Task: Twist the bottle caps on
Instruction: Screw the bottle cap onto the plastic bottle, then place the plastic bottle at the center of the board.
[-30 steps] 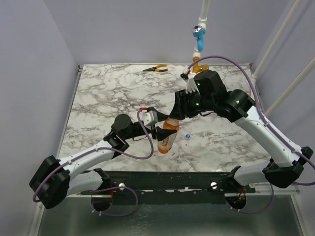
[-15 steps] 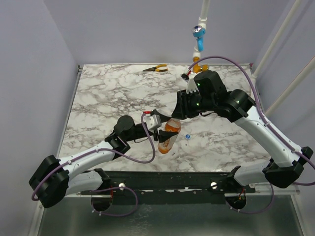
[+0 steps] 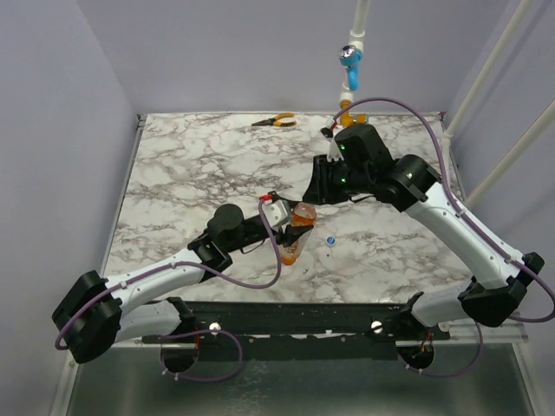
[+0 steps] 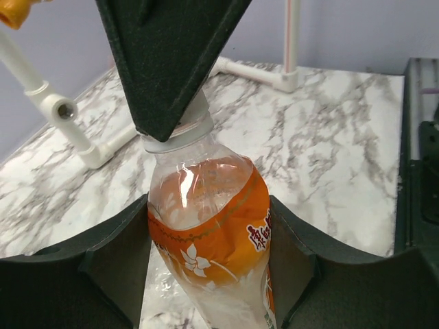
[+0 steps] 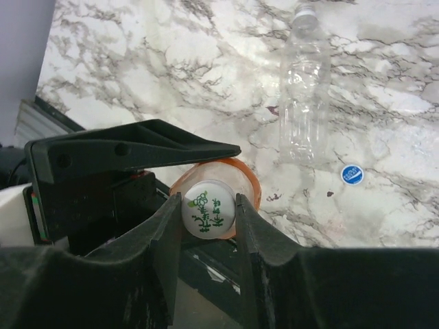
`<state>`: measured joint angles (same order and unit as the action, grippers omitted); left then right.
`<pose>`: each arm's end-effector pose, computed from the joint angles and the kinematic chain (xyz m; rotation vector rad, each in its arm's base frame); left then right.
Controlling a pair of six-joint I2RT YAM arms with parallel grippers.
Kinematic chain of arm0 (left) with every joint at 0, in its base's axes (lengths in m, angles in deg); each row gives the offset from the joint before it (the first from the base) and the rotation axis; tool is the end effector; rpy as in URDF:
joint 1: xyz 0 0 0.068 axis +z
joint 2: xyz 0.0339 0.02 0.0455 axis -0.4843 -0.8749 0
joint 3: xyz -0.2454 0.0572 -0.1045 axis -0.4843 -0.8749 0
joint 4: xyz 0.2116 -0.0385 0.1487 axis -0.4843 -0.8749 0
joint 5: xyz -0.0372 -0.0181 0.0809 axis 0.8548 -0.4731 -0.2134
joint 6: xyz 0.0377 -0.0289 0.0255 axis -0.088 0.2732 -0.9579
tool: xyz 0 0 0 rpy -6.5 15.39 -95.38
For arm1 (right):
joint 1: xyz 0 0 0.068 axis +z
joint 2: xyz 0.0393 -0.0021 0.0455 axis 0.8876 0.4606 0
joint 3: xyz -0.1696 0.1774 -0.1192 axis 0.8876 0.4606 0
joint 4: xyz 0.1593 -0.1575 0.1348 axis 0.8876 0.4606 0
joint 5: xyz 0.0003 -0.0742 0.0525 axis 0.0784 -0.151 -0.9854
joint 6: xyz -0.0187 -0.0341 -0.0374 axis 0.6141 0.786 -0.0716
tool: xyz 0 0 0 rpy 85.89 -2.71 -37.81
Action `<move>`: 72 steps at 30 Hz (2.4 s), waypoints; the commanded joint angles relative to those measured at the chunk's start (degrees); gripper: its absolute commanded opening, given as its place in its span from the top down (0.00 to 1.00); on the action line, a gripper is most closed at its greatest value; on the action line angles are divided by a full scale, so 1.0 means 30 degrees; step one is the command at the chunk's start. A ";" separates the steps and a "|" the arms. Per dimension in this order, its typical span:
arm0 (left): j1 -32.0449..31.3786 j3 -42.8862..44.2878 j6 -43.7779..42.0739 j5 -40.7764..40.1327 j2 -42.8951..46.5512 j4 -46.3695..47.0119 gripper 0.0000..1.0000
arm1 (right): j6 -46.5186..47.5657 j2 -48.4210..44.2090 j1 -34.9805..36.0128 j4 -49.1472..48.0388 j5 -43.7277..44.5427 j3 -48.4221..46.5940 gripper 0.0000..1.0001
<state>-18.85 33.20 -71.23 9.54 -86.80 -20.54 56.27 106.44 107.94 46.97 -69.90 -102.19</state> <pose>0.1583 -0.1936 0.2806 0.9783 1.2320 -0.8401 0.1924 0.1992 0.4194 -0.4178 2.3718 0.7267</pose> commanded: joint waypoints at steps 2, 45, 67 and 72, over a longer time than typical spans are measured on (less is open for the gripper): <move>-0.1115 0.1743 -0.3331 -0.6166 -0.0841 0.0117 0.70 | -0.2721 0.1174 0.0155 0.1084 0.1289 0.0199 0.80; 0.6202 0.8349 0.6021 -0.5670 -0.4268 -1.5444 0.64 | -0.2158 -0.2872 -0.1472 -0.2562 0.5654 0.3942 0.00; 1.1074 1.5591 0.8454 -0.8410 -1.7523 -2.1509 0.18 | -0.1399 -0.4046 -0.3523 -0.8298 0.1982 1.2454 0.00; 1.1094 1.6030 0.8619 -0.8536 -1.7063 -2.1526 0.01 | -0.0891 -0.2921 -0.3493 -0.8911 0.0865 1.2238 0.00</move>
<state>14.11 80.67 -46.40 -13.72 -137.29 -81.13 51.31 95.14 97.71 23.47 -63.08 -65.49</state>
